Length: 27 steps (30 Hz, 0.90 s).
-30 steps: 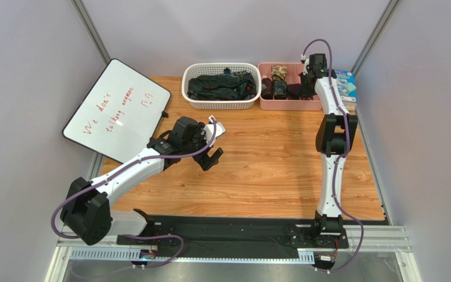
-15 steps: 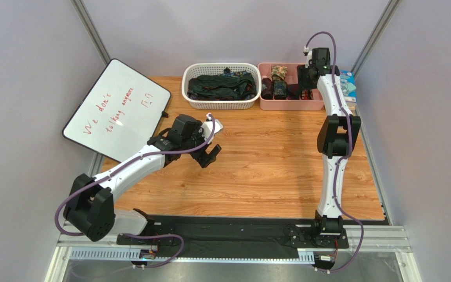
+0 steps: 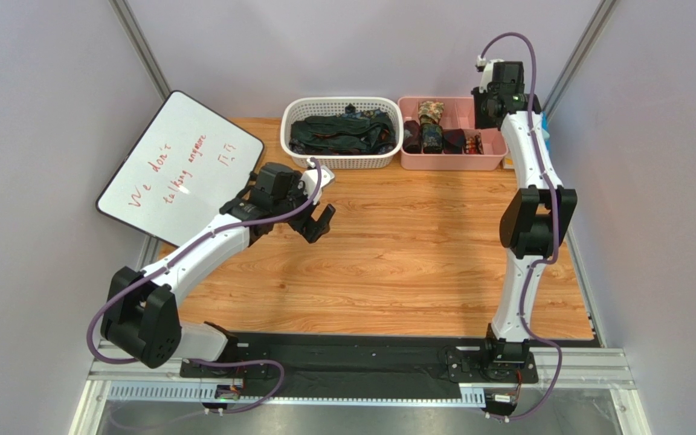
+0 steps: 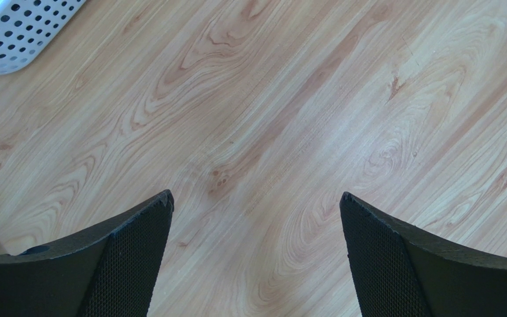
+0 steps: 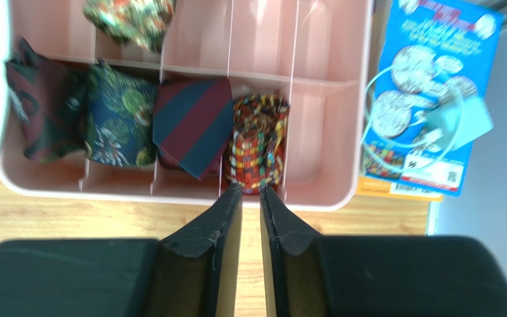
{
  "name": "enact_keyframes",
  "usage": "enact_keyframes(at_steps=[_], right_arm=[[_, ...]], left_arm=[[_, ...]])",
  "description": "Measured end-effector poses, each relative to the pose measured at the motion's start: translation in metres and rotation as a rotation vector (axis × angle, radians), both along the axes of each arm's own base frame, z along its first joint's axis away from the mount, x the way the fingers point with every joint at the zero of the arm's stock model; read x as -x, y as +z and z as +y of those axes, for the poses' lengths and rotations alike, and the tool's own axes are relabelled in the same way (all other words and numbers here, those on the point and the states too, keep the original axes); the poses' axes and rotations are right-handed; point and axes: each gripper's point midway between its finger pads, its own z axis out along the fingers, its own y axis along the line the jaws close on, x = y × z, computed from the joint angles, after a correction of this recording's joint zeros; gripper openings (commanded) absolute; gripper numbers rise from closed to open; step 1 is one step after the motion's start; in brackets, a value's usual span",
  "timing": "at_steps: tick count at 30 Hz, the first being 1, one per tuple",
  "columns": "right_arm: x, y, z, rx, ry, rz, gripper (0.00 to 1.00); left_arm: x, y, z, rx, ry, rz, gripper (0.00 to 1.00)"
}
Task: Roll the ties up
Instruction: Place the tie in the storage box.
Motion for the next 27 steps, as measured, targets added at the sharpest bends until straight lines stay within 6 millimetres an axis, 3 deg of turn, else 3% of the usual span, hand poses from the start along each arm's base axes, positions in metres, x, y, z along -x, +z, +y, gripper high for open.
enact_keyframes(at_steps=[10,21,27], right_arm=[[0.012,-0.103,-0.004,0.000,-0.023,0.257,0.22],[-0.012,-0.121,-0.011,0.022,-0.046,0.234,0.24],[-0.026,-0.117,-0.012,0.021,-0.051,0.176,0.29]], left_arm=[[0.007,0.006,0.005,0.002,0.006,-0.013,1.00],[0.015,-0.003,0.010,-0.020,0.008,0.017,0.99],[0.016,-0.005,0.013,-0.031,0.015,0.024,0.99]])
